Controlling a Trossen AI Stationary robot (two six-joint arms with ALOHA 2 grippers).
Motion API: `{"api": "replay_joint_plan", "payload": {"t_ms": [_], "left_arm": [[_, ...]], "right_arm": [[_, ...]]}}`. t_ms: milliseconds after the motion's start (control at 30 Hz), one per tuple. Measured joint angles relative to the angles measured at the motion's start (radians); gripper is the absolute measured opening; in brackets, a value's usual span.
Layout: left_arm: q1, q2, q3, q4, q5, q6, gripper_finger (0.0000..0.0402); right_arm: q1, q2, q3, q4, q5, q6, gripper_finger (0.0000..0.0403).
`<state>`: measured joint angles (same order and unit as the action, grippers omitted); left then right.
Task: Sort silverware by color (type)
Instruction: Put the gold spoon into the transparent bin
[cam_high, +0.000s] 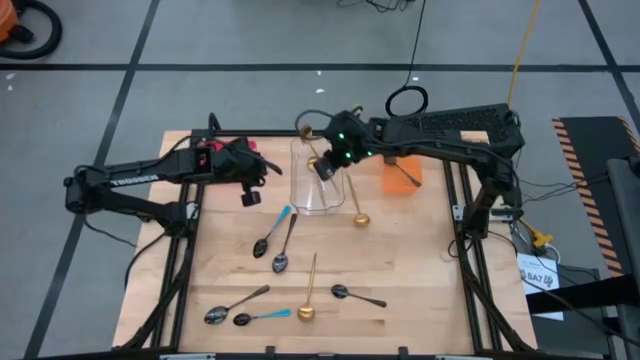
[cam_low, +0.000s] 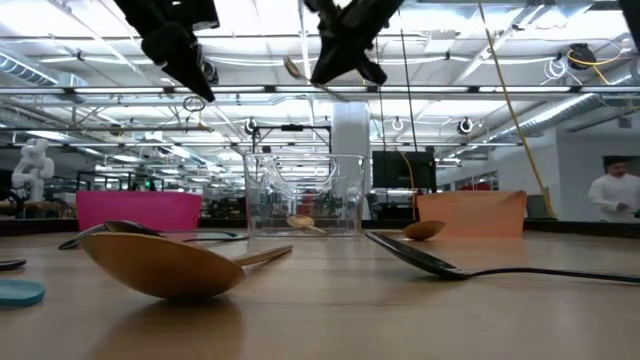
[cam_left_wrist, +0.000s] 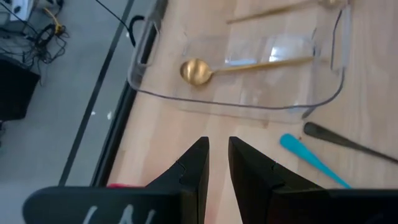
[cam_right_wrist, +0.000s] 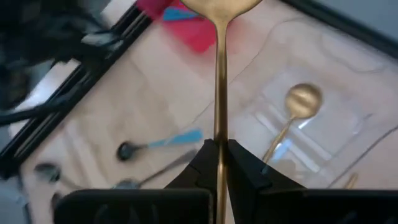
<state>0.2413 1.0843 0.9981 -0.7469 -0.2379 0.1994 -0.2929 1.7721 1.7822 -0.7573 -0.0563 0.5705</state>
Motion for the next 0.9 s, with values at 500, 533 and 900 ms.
{"api": "replay_joint_plan", "payload": {"t_ms": [500,533,900], "left_arm": [[0.0,-0.131,0.0,-0.001,0.0,-0.023,0.0069],[0.0,-0.13,0.0,-0.002,0.0,-0.023,0.0069],[-0.001,-0.128,0.0,-0.014,0.001,-0.021,0.0069]], "right_arm": [[-0.133,0.162,0.042,0.029,-0.185,0.217,0.0007],[-0.133,0.17,0.042,0.034,-0.186,0.231,0.0007],[-0.133,0.223,0.042,0.033,-0.229,0.282,0.0007]]}}
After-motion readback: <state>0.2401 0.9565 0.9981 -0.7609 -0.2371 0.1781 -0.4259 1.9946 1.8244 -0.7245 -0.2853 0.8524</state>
